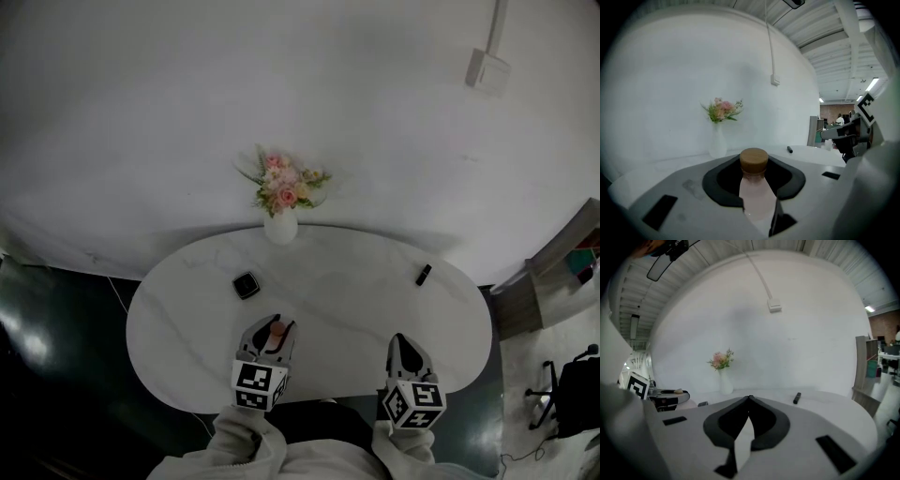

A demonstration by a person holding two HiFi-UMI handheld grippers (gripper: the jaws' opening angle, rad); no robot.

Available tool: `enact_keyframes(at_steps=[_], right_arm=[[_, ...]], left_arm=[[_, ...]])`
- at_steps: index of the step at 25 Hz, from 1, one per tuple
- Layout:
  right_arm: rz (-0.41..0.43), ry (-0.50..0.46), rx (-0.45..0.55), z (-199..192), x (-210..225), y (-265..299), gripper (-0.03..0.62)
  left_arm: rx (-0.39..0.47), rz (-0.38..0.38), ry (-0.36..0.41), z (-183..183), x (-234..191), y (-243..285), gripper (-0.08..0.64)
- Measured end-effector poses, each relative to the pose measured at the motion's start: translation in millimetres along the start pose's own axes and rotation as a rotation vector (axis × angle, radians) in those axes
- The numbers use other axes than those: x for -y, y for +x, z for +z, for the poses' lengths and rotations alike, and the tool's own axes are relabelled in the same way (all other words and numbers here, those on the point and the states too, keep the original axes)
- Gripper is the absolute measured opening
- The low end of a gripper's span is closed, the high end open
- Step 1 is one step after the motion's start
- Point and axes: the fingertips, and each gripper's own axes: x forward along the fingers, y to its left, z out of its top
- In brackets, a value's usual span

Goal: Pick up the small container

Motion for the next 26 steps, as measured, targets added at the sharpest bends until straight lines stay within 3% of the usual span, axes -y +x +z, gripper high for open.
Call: enact_keyframes(at_steps=[7,26], right_arm=[[-0.04,-0.002,0.028,1,2,-6,0.048],[0.026,0.004,0.004,-9,-27,10,0.048]], left_arm=[[-0.007,-0.043,0.012,0,11,2,0.124],[-0.018,-0.031,0.02,-3,-6,-3,0.124]])
